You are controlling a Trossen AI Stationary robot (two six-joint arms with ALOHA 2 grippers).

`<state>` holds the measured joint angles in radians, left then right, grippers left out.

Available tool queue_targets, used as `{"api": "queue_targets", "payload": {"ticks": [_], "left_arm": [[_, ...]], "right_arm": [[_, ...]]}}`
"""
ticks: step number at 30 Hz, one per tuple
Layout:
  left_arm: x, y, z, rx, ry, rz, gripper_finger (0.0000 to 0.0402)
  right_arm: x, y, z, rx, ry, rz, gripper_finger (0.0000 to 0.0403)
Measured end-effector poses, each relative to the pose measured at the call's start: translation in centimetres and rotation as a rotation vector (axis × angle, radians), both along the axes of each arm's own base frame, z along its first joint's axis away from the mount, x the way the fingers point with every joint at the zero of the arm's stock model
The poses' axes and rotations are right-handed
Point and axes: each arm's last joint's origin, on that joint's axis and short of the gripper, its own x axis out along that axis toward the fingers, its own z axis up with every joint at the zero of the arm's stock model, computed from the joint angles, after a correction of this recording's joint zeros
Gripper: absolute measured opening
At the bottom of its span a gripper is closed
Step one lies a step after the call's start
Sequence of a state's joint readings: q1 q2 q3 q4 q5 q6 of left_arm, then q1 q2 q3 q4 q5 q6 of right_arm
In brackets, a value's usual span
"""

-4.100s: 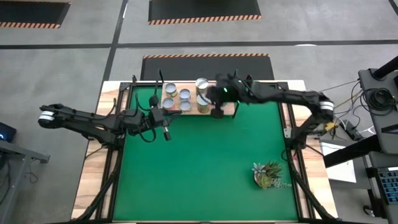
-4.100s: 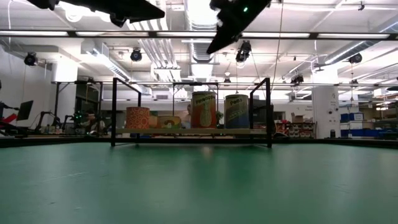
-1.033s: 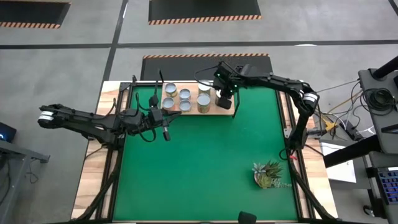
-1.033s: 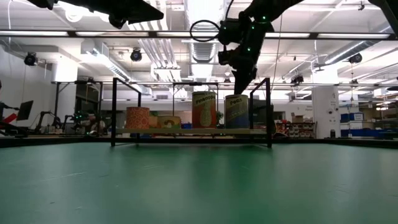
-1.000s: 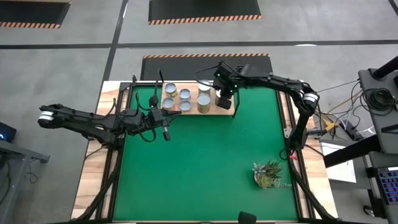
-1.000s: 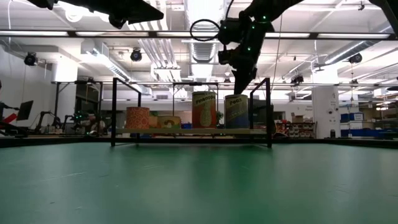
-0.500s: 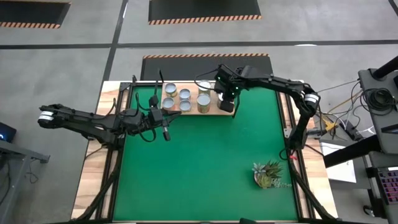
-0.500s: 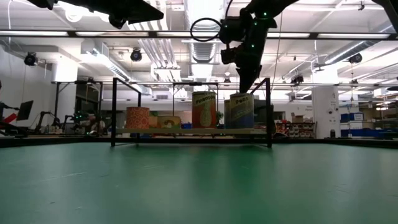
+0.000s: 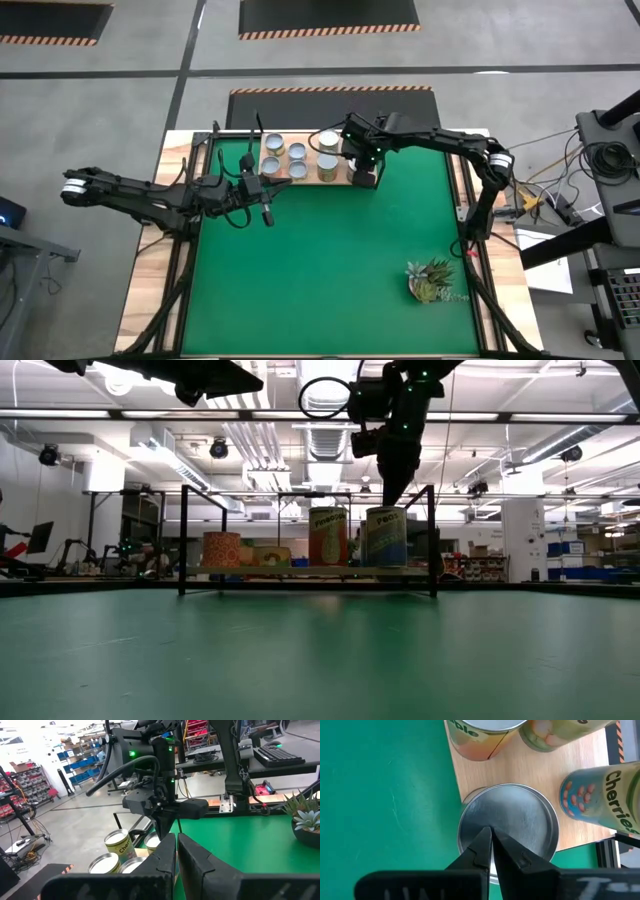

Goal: Pick and place cans onto a shelf
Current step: Adjust the canned goods on the shelf

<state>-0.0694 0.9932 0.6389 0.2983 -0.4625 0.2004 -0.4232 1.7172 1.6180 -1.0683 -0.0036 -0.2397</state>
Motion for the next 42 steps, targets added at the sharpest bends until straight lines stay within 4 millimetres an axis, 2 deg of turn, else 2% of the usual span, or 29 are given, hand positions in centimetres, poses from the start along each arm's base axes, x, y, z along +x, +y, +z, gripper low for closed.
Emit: {"api": "queue_targets", "payload": {"ticks": [15, 22, 26, 30, 38, 42], "left_arm": [[0.0, 0.0, 0.0, 0.0, 0.0, 0.0, 0.0], [0.0, 0.0, 0.0, 0.0, 0.0, 0.0, 0.0], [0.0, 0.0, 0.0, 0.0, 0.0, 0.0, 0.0], [0.0, 0.0, 0.0, 0.0, 0.0, 0.0, 0.0], [0.0, 0.0, 0.0, 0.0, 0.0, 0.0, 0.0], [0.0, 0.0, 0.0, 0.0, 0.001, 0.0, 0.0]], "right_arm": [[-0.2, -0.2, 0.2, -0.032, 0.003, -0.013, 0.0009], [0.2, -0.4, 2.7, -0.073, -0.079, -0.006, 0.0009], [0.3, -0.8, 3.4, -0.101, -0.113, 0.012, 0.0009], [0.3, -2.3, 3.4, -0.143, -0.158, 0.006, 0.0009], [-0.9, -7.8, 2.4, -0.204, -0.215, -0.119, 0.0009], [-1.3, -9.8, 1.4, -0.213, -0.21, -0.158, 0.0009]]}}
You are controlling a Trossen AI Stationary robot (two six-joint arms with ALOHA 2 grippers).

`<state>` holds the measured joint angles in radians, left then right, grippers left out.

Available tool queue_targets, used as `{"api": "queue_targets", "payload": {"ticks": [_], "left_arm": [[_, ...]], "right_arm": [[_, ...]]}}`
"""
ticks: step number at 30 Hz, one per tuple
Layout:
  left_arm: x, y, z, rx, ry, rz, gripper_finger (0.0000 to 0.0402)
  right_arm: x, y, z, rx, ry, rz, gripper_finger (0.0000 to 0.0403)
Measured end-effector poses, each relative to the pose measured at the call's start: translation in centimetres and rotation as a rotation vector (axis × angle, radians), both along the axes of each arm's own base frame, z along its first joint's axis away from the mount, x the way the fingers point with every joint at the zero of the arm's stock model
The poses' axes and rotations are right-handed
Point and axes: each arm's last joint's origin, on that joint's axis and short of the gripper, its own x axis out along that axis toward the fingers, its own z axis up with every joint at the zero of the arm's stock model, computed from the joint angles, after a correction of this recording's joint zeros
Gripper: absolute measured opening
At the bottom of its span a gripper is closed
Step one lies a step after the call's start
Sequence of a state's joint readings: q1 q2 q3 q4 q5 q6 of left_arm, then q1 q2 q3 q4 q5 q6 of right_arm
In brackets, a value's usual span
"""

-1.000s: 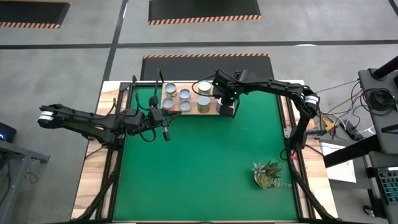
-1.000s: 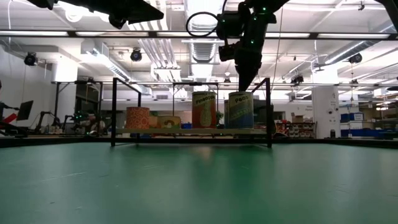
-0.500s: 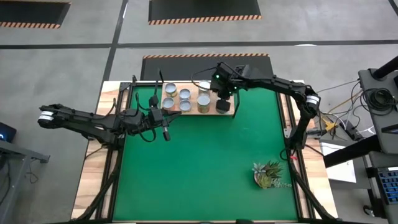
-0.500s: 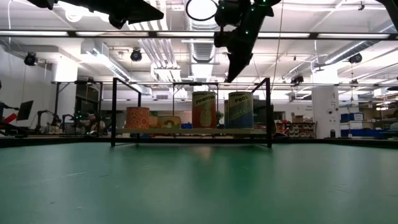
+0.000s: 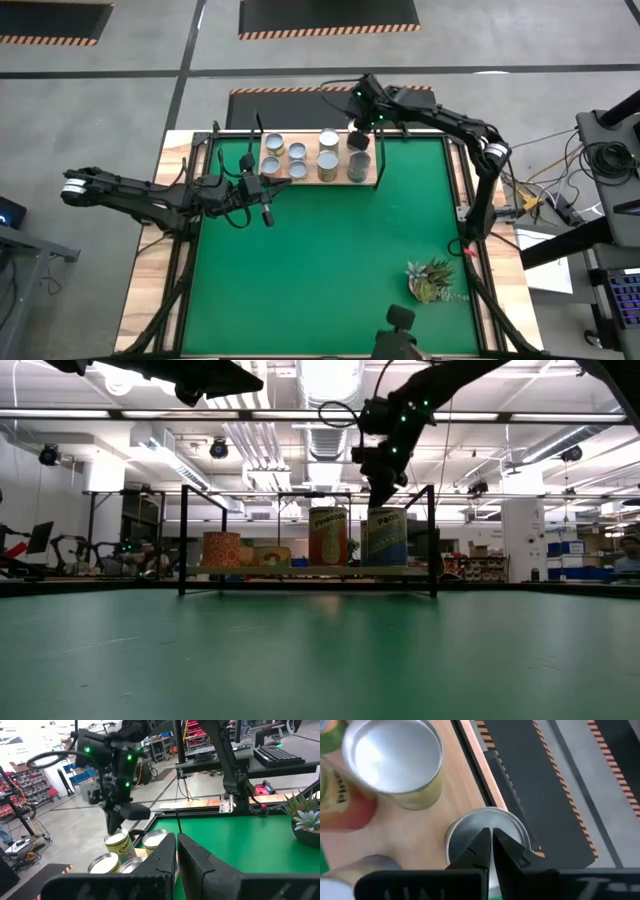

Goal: Pick and place cans onto a shelf
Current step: Adjust the canned goods on the shelf

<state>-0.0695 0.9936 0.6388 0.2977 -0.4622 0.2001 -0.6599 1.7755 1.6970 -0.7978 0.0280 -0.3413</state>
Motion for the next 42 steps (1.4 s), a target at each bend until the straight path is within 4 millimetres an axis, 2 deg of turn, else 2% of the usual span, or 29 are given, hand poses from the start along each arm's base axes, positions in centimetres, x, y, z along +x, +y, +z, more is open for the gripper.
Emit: {"api": "queue_targets", "payload": {"ticks": [9, 16, 29, 42], "left_arm": [[0.0, 0.0, 0.0, 0.0, 0.0, 0.0, 0.0], [0.0, 0.0, 0.0, 0.0, 0.0, 0.0, 0.0], [0.0, 0.0, 0.0, 0.0, 0.0, 0.0, 0.0], [0.0, 0.0, 0.0, 0.0, 0.0, 0.0, 0.0]], "right_arm": [[0.8, -0.6, -1.9, 0.01, 0.039, 0.026, 0.0009], [0.6, -0.1, -1.9, 0.043, 0.067, 0.023, 0.0009], [1.7, 2.0, -1.6, 0.076, 0.094, 0.072, 0.0009], [1.6, 2.4, -1.5, 0.099, 0.108, 0.062, 0.0009]]}}
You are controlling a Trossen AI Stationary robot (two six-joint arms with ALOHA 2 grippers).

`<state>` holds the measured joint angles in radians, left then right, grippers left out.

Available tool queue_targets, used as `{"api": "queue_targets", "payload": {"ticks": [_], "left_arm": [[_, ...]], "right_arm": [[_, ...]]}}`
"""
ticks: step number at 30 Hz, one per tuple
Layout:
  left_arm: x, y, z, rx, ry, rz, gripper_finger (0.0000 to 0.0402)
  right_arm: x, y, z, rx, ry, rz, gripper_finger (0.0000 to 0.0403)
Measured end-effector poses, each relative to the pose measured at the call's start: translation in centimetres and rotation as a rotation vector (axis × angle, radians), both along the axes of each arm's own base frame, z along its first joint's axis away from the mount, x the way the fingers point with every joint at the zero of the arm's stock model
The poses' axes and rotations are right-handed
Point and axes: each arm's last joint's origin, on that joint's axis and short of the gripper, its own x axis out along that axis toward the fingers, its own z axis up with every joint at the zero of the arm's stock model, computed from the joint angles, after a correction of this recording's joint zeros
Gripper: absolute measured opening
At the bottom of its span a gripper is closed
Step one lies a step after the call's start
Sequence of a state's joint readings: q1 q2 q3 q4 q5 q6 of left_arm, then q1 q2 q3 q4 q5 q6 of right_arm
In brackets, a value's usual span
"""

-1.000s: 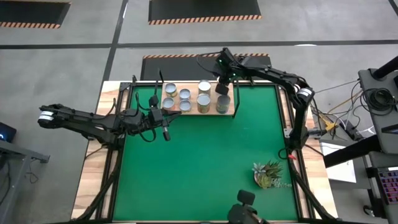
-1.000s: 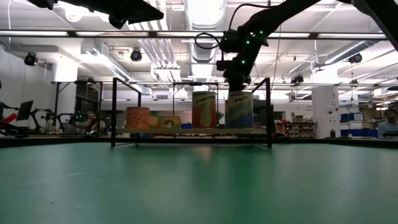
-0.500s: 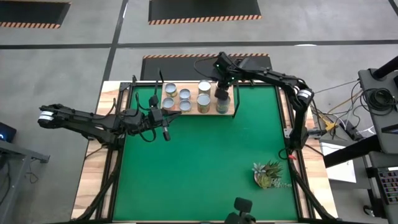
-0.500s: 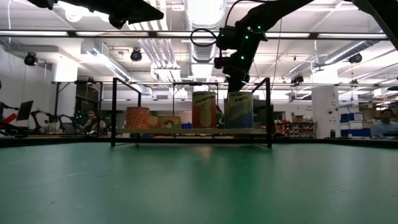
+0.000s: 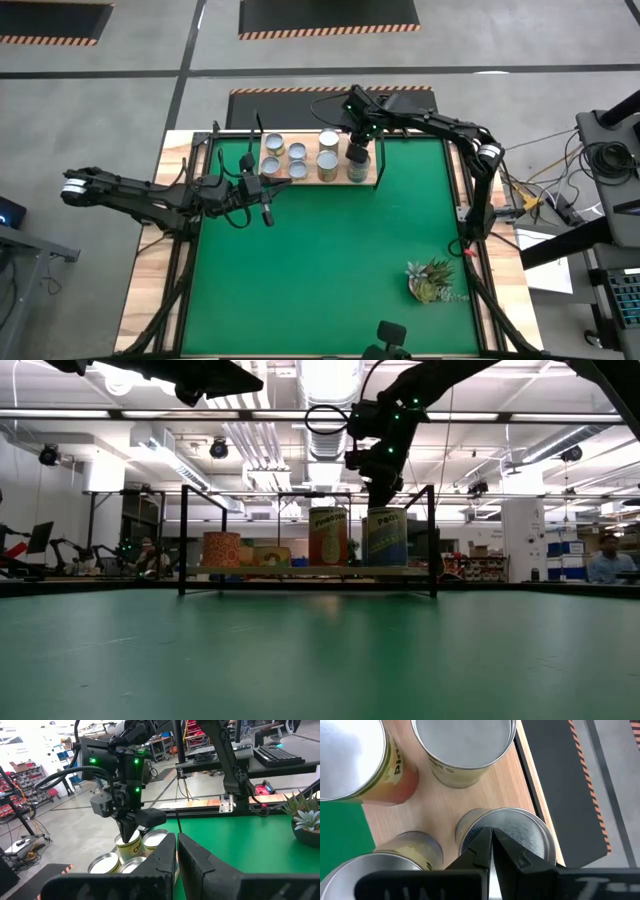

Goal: Pick and place cans onto a shelf
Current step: Adjust the canned goods on the shelf, then return to Home Position

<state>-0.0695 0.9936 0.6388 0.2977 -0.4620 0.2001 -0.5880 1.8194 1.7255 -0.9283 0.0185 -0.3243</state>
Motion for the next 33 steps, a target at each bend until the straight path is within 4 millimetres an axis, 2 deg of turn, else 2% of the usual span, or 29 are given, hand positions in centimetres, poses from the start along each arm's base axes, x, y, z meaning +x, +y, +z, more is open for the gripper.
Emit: {"api": "queue_targets", "payload": {"ticks": [14, 23, 29, 33], "left_arm": [[0.0, 0.0, 0.0, 0.0, 0.0, 0.0, 0.0], [0.0, 0.0, 0.0, 0.0, 0.0, 0.0, 0.0], [0.0, 0.0, 0.0, 0.0, 0.0, 0.0, 0.0], [0.0, 0.0, -0.1, 0.0, 0.007, 0.0, 0.0]], "right_arm": [[0.2, 0.3, 0.0, -0.005, 0.003, 0.004, 0.0009], [0.0, 0.7, 0.9, -0.021, -0.017, 0.007, 0.0009], [0.2, 2.2, 2.1, -0.031, -0.054, 0.03, 0.0009], [0.9, 5.0, 3.1, -0.013, -0.127, 0.098, 0.0009]]}}
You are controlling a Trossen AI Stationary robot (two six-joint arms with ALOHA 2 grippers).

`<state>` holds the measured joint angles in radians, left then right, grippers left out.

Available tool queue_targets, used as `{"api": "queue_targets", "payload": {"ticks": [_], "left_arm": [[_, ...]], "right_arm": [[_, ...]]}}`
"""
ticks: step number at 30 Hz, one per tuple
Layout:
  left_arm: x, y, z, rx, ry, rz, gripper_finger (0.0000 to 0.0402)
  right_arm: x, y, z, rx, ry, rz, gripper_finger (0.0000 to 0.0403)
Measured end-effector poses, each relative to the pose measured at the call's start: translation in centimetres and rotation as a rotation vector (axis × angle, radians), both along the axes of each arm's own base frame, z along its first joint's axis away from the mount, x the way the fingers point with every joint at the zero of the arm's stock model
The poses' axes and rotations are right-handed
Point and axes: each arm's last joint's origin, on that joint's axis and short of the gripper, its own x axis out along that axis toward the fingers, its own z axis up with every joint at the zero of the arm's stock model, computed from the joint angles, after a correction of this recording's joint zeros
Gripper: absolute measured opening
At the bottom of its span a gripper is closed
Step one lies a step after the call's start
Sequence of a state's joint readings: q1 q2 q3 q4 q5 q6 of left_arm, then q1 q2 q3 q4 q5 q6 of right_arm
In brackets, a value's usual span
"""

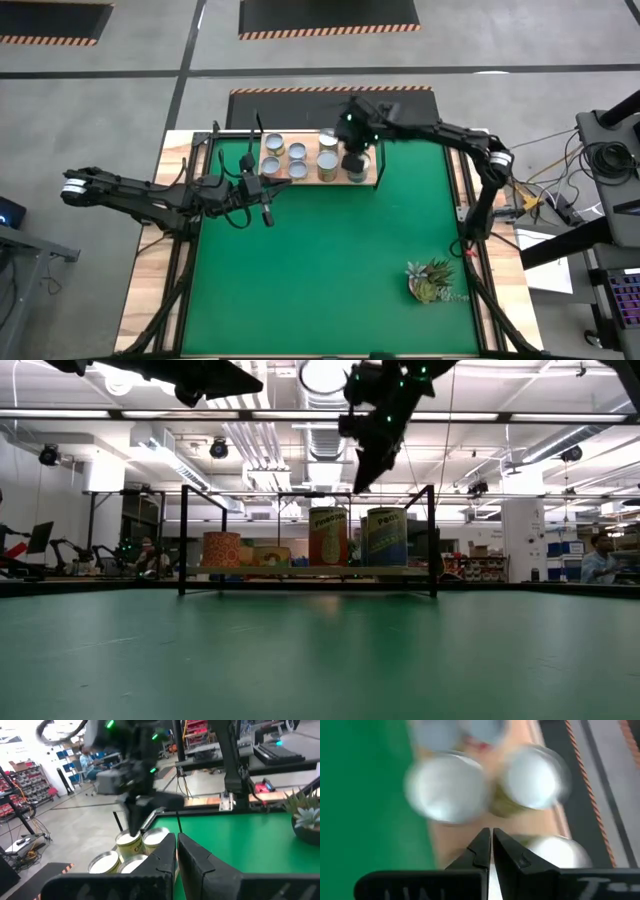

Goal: Pick and place cans onto a shelf
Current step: Return to Home Position

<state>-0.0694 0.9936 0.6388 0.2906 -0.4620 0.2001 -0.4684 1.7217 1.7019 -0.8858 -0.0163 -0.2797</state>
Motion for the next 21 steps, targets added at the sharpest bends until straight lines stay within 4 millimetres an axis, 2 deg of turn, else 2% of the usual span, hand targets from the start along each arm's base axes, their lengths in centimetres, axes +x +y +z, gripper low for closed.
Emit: {"api": "queue_targets", "payload": {"ticks": [5, 10, 16, 21], "left_arm": [[0.0, 0.0, -0.5, 0.004, 0.056, 0.0, 0.0], [-0.1, 0.0, -0.7, 0.005, 0.078, -0.005, 0.0], [-0.1, -0.2, -1.0, -0.008, 0.105, -0.061, 0.0], [-0.9, -2.0, -0.1, -0.042, 0.088, -0.373, 0.0]], "right_arm": [[0.8, 5.2, 0.1, 0.0, -0.057, 0.12, 0.0009], [0.1, 10.2, -0.5, -0.016, -0.168, 0.227, 0.0009], [-2.4, 14.3, -2.3, -0.076, -0.414, 0.335, 0.0009], [-5.8, 16.5, -3.8, -0.102, -0.57, 0.399, 0.0009]]}}
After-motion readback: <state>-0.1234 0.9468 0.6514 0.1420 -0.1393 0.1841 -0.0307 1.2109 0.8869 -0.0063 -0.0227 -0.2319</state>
